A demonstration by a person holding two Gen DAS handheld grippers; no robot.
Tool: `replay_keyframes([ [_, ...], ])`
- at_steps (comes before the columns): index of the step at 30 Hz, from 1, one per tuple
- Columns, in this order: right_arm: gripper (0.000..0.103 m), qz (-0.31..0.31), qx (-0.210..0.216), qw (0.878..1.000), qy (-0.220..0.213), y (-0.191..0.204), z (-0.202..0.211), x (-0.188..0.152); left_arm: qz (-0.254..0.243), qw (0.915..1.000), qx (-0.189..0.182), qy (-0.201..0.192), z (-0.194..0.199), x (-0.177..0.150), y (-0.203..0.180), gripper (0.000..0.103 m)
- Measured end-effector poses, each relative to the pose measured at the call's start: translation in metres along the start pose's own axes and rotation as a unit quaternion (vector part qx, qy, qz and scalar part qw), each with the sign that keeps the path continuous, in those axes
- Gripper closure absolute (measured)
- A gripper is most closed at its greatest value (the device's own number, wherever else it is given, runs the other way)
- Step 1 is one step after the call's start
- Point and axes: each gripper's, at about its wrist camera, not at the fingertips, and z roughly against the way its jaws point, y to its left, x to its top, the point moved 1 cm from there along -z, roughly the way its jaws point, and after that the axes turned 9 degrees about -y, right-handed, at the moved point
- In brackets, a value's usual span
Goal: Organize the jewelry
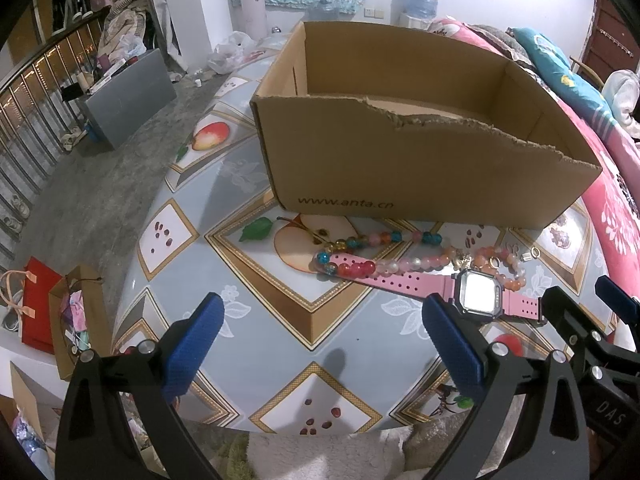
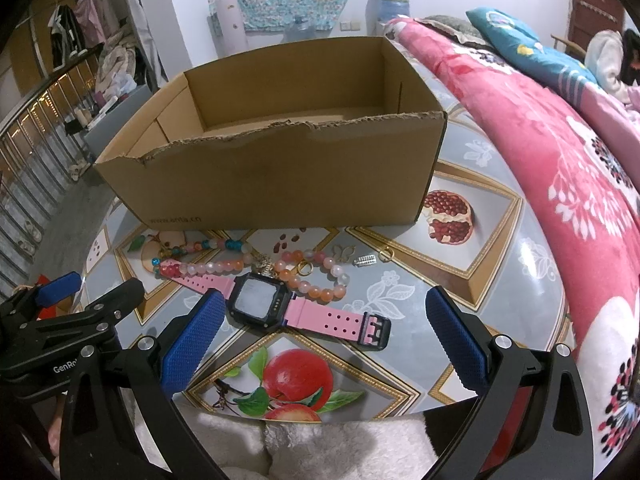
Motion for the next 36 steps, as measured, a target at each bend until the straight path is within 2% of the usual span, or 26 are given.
replay_keyframes([
  [6,0.007,0.002,-0.001,1.0,-0.003,-0.001,-0.001,-0.002,0.004,1.0,-0.002,-0.002,-0.002,-0.001,0.003,0.006],
  [11,0.007,0.004,0.012,1.0,-0.014,-0.003,0.001,-0.004,0.011,0.9998,0.011,-0.013,-0.006,0.001,0.013,0.006],
  [14,0.007,0.016,0.024,0.999,-0.019,0.001,0.0,-0.005,0.018,0.9997,0.002,-0.014,-0.01,0.001,0.021,0.006],
  [17,0.008,0.029,0.036,0.999,-0.025,0.006,0.0,-0.005,0.015,0.999,-0.022,-0.036,-0.01,0.003,0.028,0.006],
  [19,0.012,0.035,0.046,0.998,-0.028,0.01,-0.002,-0.005,0.014,0.9977,-0.036,-0.057,-0.008,0.003,0.032,0.006],
  [20,0.014,0.036,0.053,0.998,-0.029,0.011,-0.003,-0.003,0.012,0.9949,-0.067,-0.074,-0.006,0.004,0.034,0.006],
  [22,0.018,0.034,0.064,0.997,-0.031,0.013,-0.007,-0.001,0.019,0.9907,-0.105,-0.084,-0.005,0.005,0.038,0.006],
  [28,0.038,0.027,0.098,0.995,-0.024,0.021,-0.026,0.013,0.07,0.9845,-0.147,-0.065,-0.018,0.012,0.047,0.006],
  [30,0.05,0.032,0.104,0.994,-0.017,0.024,-0.034,0.017,0.079,0.9839,-0.146,-0.065,-0.023,0.012,0.047,0.006],
  [33,0.057,0.044,0.112,0.993,-0.002,0.03,-0.049,0.024,0.055,0.9874,-0.131,-0.069,-0.028,0.014,0.044,0.006],
  [35,0.066,0.053,0.119,0.991,0.01,0.034,-0.058,0.026,0.033,0.9892,-0.123,-0.072,-0.032,0.016,0.04,0.01],
  [36,0.068,0.058,0.122,0.991,0.016,0.037,-0.062,0.028,0.022,0.9895,-0.122,-0.073,-0.033,0.017,0.038,0.016],
])
